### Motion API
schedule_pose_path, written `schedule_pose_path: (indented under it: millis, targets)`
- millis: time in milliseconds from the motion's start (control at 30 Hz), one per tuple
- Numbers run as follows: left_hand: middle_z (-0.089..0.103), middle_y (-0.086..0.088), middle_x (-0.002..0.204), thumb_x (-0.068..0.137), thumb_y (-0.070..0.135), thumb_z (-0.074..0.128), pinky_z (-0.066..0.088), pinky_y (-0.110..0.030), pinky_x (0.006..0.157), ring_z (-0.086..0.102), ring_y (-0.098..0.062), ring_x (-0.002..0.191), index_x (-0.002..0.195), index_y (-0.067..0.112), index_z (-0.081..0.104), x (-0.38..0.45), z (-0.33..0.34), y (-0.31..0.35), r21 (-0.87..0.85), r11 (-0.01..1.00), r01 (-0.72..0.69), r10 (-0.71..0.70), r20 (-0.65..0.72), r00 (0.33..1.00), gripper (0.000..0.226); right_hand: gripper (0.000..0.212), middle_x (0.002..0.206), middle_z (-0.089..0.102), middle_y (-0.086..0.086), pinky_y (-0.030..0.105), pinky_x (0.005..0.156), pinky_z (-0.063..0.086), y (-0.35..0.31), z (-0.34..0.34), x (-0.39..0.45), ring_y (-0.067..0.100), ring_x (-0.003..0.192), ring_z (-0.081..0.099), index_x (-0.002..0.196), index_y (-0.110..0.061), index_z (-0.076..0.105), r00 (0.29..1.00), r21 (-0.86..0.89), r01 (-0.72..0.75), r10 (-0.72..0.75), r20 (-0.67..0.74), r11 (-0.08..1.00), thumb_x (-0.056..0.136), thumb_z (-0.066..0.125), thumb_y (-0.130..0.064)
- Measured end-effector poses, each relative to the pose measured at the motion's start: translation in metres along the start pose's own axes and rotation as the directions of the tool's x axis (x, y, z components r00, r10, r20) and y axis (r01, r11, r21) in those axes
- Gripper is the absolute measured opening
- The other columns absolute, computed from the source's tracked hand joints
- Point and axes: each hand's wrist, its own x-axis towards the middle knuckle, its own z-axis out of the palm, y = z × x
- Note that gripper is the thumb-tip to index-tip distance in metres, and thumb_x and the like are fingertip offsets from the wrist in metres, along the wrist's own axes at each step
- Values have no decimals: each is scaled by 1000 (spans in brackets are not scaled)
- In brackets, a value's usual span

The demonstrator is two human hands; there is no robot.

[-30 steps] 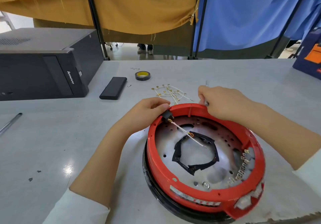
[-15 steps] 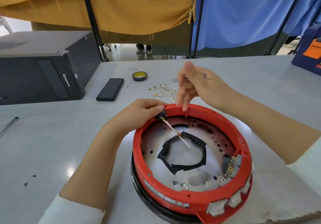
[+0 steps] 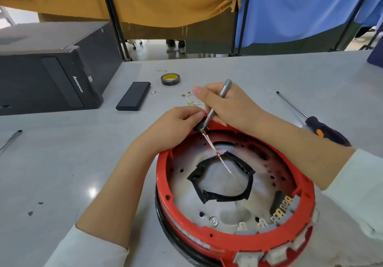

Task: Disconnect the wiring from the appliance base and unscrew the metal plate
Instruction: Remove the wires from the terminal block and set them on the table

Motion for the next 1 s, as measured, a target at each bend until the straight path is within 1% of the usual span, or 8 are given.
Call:
schedule_pose_path:
  millis: [167,300,433,567,667,767,833,1000]
  targets:
    - [69,25,92,100,24,44,38,0,77,58,10,86,90,43,66,0,1,-1,-104,994,-33,36,24,999,31,52,38,45,-11,10,45,34,10,1,-2,4,38,45,53,-8,44,984,-69,68,-78,-158,995,96,52,-37]
    - [71,7,94,99,26,45,40,-4,78,58,1,84,91,33,70,1,2,-4,-103,995,-19,21,21,1000,27,52,41,44,-9,13,48,35,11,4,-2,6,44,46,58,-5,45,985,-166,79,-103,-141,983,98,46,-38]
    - [70,1,99,99,27,46,40,-3,77,57,-2,85,95,28,70,1,2,-6,-118,993,-5,7,15,1000,25,53,47,40,-6,23,51,35,11,6,-4,8,47,41,63,1,45,984,-223,106,-135,-118,969,98,45,-38]
    - [71,18,92,98,28,47,39,1,75,59,4,88,91,37,70,0,1,-3,-115,993,-5,6,5,1000,25,44,49,35,-7,24,50,30,11,6,-9,9,48,35,61,-14,39,975,-319,177,-210,-72,931,98,46,-36]
    - [70,21,89,97,32,48,39,2,72,60,7,86,81,42,69,-1,1,-1,-99,995,-4,4,-1,1000,29,41,48,29,-6,22,49,24,9,10,-13,11,47,31,61,-26,27,965,-439,213,-258,-45,873,97,46,-35]
    - [68,30,88,98,29,47,37,3,73,59,15,85,85,46,67,-2,2,0,-99,995,-18,17,-4,1000,29,43,50,33,-6,27,51,28,7,13,-7,11,50,34,60,-22,30,981,-405,109,-164,-102,908,99,43,-34]
    - [68,28,91,99,27,46,38,1,77,59,12,87,93,42,67,-1,2,-1,-93,995,-22,23,3,1000,27,44,51,35,-7,29,53,29,6,14,-1,10,50,37,57,-22,32,987,-375,33,-88,-133,927,99,42,-32]
    - [68,27,86,99,28,45,39,-2,78,58,13,82,89,42,67,-1,2,-2,-69,997,-18,18,1,1000,27,46,49,36,-7,30,53,29,6,15,3,11,49,38,55,-22,33,987,-374,-11,-51,-156,927,99,41,-32]
